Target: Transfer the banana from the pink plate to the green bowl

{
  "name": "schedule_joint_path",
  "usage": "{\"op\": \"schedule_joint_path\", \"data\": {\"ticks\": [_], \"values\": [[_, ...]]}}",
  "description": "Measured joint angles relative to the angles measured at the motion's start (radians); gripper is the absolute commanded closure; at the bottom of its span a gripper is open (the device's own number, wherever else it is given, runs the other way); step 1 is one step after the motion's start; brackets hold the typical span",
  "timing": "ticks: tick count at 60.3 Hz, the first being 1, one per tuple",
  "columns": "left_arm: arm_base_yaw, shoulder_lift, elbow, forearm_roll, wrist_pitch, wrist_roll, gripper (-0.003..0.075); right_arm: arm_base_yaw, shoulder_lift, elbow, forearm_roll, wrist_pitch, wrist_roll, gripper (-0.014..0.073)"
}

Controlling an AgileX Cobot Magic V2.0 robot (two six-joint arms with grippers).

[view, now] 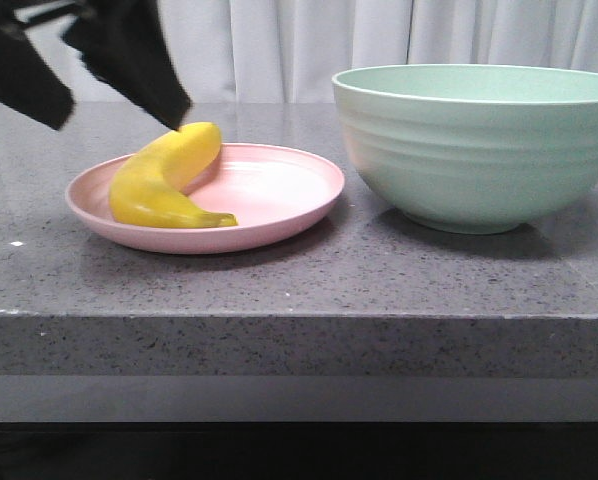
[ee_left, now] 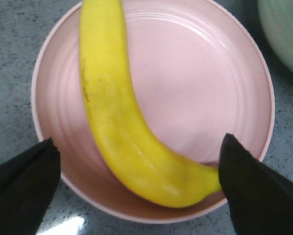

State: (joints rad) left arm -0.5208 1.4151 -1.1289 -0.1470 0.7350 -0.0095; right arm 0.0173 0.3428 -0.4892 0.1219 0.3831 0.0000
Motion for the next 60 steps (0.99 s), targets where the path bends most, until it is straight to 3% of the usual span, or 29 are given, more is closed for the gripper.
{"op": "schedule_joint_path", "data": {"ticks": [23,45,60], "values": [[-0.001,0.191,-0.089,0.000,-0.017,-0.005,0.0174,0.000,0.000,0.000,0.000,0.014,0.000,-0.0038],[-0.001,0.255,-0.094,0.000,-0.037,-0.008,0.0181,0.000,0.000,0.000,0.000,0.019,0.000,-0.0038],[-0.001,0.255,-0.094,0.004,-0.066,-0.008,0.0381,0.000,0.000,0.000,0.000,0.020,0.000,-0.0038]]}}
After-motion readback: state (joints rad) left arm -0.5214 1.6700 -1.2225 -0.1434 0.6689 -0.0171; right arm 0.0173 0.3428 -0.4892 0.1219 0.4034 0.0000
